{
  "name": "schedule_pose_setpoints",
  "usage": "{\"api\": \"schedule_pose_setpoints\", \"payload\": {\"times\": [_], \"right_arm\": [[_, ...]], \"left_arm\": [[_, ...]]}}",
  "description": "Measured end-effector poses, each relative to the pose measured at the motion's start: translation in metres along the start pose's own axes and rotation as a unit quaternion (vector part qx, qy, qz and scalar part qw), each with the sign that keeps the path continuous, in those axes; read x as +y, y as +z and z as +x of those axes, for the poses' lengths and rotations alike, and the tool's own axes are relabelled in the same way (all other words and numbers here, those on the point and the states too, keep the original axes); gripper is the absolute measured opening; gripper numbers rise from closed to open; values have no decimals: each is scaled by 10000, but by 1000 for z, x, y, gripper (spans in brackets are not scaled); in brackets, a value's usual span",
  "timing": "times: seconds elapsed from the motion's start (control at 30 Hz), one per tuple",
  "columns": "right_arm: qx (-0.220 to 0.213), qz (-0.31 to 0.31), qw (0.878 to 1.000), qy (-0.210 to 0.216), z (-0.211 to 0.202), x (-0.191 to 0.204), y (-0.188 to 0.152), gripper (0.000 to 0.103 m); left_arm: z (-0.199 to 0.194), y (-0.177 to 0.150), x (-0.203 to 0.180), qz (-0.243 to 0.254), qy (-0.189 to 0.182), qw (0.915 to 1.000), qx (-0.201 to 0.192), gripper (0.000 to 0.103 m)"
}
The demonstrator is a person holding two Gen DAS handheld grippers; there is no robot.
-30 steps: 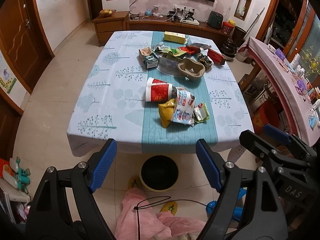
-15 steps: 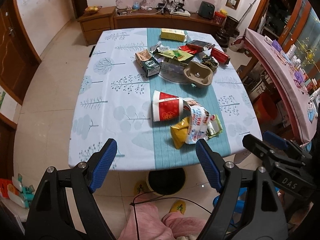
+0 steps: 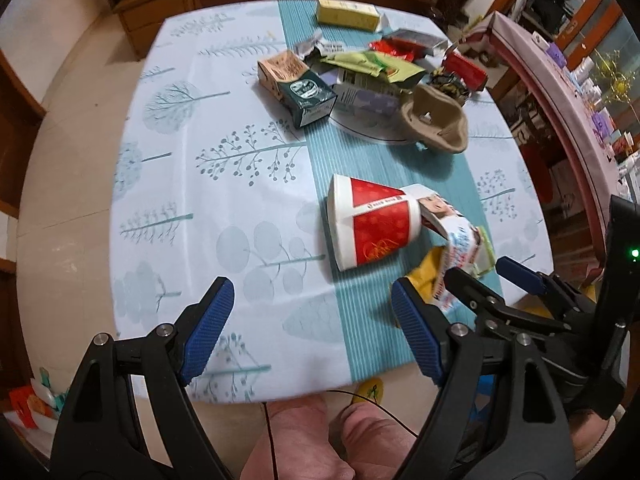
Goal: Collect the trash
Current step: 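Reach the right tool to the white Kinder wrapper and close on it, then grasp the red-and-white paper cup with the left tool while the right holds the wrapper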
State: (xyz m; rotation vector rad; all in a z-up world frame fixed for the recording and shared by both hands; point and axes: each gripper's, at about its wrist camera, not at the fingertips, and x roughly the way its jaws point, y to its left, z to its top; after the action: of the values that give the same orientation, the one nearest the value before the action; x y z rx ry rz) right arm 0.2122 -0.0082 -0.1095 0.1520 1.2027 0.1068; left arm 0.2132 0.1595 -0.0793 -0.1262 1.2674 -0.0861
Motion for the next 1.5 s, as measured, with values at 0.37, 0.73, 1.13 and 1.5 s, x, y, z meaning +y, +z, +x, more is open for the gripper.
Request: {"api": "schedule_pose_setpoints", "payload": {"times": [0.37, 0.73, 1.13, 1.5], "right_arm": [[40, 518, 9984, -228, 40, -10, 27, 57], [-54, 1058, 9943, -97, 33, -43, 38, 16], [-97, 1270, 9918, 39, 39, -46, 34, 14], [-161, 1547, 9876, 201, 36, -54, 33, 13]], "left_arm": [[66, 40, 9, 46, -563, 9972, 483, 79], [106, 58, 11, -189, -1006, 9909, 870, 79], [110, 64, -4, -94, -1524, 9843, 881, 41], [88, 64, -6, -69, -1562, 9856, 650, 10]]}}
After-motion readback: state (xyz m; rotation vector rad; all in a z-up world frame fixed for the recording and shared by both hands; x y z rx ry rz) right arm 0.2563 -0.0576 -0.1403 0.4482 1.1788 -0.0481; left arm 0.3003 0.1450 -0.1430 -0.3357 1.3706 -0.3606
